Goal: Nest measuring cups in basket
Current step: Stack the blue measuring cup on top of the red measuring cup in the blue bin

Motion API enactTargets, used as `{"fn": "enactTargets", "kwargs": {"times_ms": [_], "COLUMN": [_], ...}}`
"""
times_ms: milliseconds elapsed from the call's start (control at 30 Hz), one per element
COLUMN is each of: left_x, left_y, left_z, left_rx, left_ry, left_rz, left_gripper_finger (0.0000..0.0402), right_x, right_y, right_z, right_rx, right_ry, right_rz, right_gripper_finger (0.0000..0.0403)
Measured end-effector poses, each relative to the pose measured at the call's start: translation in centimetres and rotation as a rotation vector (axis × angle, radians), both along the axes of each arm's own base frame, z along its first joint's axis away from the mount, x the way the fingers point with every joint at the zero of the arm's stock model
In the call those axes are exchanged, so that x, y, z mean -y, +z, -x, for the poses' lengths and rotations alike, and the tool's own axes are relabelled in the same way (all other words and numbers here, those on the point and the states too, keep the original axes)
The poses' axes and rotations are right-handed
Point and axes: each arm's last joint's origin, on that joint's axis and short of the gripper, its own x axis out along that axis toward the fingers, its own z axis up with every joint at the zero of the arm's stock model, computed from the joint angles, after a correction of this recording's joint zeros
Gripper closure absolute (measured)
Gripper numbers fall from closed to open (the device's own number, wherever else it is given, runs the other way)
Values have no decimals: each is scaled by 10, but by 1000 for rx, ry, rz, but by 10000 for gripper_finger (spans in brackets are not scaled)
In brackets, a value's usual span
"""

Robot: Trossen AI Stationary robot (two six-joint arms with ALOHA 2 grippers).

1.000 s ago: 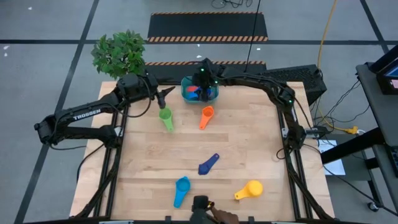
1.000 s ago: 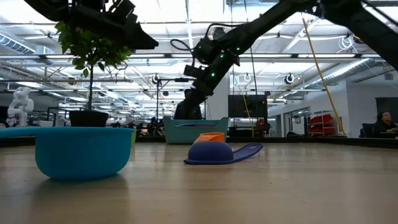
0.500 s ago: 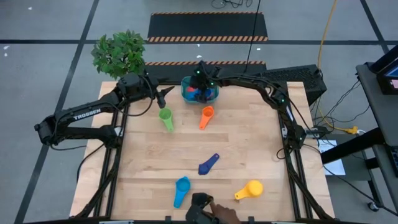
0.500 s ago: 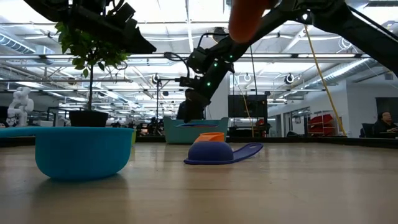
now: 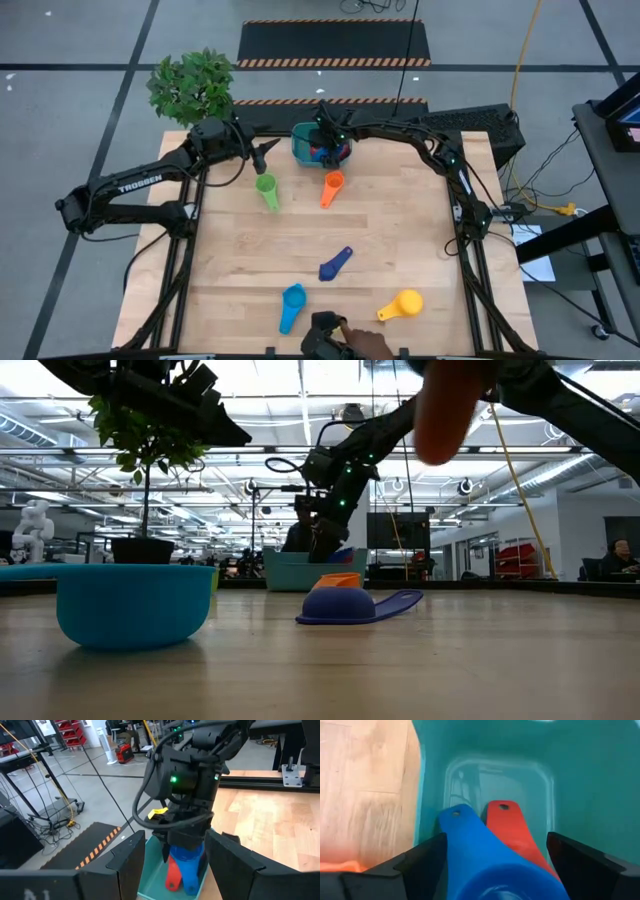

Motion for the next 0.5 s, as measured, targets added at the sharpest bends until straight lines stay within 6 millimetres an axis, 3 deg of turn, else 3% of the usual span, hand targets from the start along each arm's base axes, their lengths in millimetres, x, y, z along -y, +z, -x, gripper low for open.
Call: {"fn": "enactTargets", "kwargs": {"times_ms": [500], "left_x": [0], "left_y": [-1], "left_z": [0], "left_rx": [-14], "left_ry": [-2], "left_rz": [-3], "left_gripper_finger": [195], "right_x": [-4], "right_y": [2], "right_z": [5], "right_rx": [-60], "right_ry": [74], "right_rz": [17], "right_gripper_finger": [73]}}
